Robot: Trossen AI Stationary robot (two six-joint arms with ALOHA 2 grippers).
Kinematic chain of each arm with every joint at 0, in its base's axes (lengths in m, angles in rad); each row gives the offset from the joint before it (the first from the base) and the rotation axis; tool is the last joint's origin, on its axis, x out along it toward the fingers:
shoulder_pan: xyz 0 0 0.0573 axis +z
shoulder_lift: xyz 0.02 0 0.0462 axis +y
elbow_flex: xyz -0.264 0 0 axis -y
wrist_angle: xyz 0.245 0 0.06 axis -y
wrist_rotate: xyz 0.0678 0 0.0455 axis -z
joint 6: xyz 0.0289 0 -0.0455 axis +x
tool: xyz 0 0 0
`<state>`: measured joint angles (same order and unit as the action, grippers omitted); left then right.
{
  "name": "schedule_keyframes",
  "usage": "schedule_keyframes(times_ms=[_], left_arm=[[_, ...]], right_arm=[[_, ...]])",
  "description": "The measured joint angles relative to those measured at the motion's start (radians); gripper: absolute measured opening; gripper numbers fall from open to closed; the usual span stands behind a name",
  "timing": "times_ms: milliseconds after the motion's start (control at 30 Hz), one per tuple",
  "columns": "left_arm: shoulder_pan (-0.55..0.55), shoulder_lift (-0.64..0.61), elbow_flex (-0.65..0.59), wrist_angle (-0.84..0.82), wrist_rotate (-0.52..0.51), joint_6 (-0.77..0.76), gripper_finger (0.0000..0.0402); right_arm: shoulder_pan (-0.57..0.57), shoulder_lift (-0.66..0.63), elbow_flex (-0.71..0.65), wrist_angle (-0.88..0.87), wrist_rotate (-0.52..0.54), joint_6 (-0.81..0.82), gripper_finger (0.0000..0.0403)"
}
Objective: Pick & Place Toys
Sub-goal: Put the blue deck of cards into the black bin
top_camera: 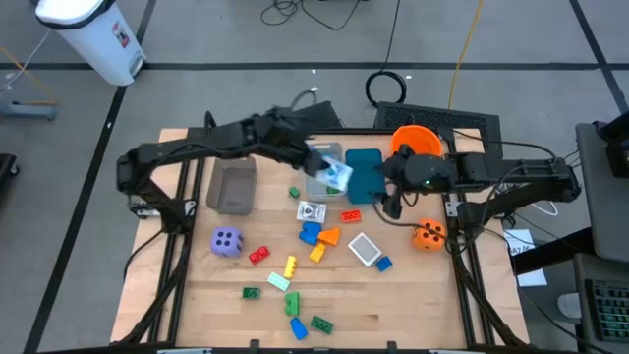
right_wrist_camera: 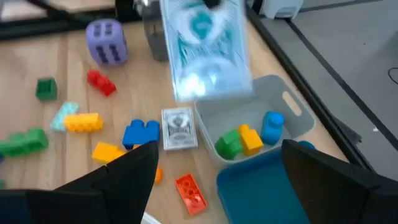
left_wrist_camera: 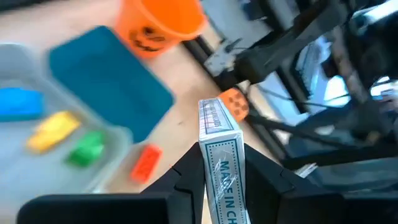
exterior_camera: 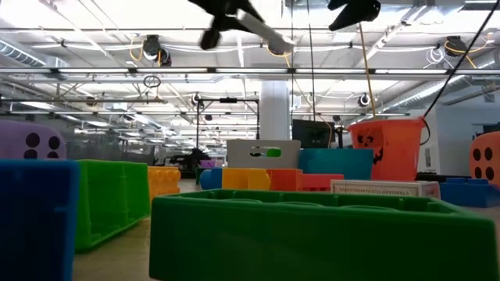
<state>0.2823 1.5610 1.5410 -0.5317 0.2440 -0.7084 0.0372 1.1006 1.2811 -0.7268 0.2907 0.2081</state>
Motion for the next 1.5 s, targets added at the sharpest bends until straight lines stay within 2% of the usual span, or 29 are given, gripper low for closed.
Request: schedule_keyframes(times_ms=[167, 367, 500, 600, 733, 833, 1267, 1500], left_arm=[[0.029, -0.118, 0.001, -0.259, -0.122, 0.082, 0.0086], [0.04, -0.209, 0.001, -0.621, -0.266, 0.109, 0.0087], [0.045, -0.223, 0.001, -0.833, -0.339, 0.104, 0.0087], [0.063, -0.221, 0.001, -0.926, -0.384, 0.118, 0.0087], [0.118, -0.221, 0.0, -0.96, -0.396, 0.165, 0.0087], [0.168, -0.221, 0.0, -0.959, -0.393, 0.212, 0.0087], [0.357, -0.22, -0.003, -0.958, -0.368, 0.395, 0.0087], [0.385, -0.22, -0.157, -0.89, -0.293, 0.428, 0.0088]], right_arm=[[-0.018, -0.04, -0.042, 0.011, -0.003, 0.061, 0.0329], [-0.021, -0.064, -0.145, 0.043, -0.005, 0.155, 0.0329], [-0.021, -0.067, -0.242, 0.143, -0.017, 0.222, 0.0327], [-0.021, -0.067, -0.314, 0.261, -0.088, 0.254, 0.0326], [-0.02, -0.067, -0.392, 0.429, -0.188, 0.282, 0.0325], [-0.02, -0.067, -0.425, 0.504, -0.218, 0.31, 0.0325], [-0.022, -0.067, -0.434, 0.518, -0.214, 0.318, 0.0325], [-0.025, -0.067, -0.434, 0.517, -0.212, 0.303, 0.0325]])
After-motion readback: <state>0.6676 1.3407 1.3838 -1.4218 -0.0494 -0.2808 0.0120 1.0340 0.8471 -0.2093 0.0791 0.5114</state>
